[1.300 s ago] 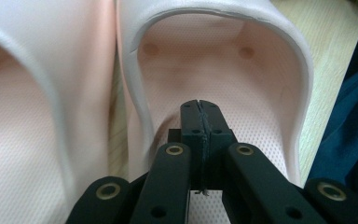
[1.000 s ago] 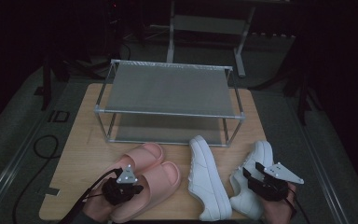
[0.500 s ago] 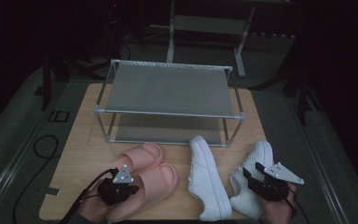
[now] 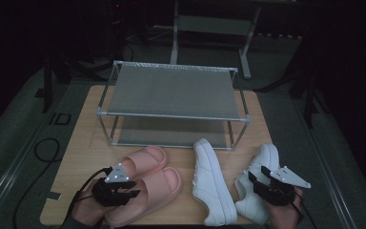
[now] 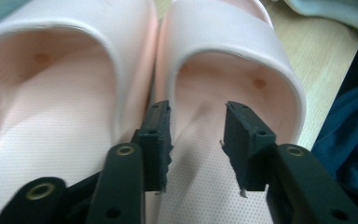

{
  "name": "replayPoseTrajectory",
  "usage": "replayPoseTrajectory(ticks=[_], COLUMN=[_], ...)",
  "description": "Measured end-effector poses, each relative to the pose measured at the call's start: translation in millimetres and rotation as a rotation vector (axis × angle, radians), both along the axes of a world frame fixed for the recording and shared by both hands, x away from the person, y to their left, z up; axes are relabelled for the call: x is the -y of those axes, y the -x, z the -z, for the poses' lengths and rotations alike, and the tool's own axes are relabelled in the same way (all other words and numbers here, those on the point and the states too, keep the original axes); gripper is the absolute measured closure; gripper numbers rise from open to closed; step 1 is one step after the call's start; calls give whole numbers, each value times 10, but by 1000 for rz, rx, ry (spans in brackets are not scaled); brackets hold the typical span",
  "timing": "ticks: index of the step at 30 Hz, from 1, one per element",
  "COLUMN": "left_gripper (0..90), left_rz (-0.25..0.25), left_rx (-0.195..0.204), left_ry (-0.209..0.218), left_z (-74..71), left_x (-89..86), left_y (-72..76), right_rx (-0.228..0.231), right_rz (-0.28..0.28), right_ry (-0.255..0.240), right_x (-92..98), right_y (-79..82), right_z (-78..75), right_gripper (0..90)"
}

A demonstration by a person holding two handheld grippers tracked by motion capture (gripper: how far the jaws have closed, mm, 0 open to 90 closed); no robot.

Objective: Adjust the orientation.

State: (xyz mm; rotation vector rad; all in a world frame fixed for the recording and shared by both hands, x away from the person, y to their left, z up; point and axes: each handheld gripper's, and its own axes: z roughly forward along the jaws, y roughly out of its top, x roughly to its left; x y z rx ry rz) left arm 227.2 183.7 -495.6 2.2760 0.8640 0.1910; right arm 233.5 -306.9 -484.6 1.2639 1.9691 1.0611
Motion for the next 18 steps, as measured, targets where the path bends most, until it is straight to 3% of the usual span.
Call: replayPoseTrajectory(ticks=[7,10,18], left_gripper=[504,494,460], left_rz=[-45,-86,-114], left_rx=[23,28,38], left_ry=[21,42,50], left_z=[-59,-92,-108], left_x=[-78,-163,-228], left_y=[-31,-62,-85], right_rx=[-3,-2,-2], right_rz=[-4,-5,-4], right_ry=[-2,-6,-1], right_x=[3,8,3], right_y=[-4,-3,-2], right_z=[-1,1,0], right_gripper=[441,440,437])
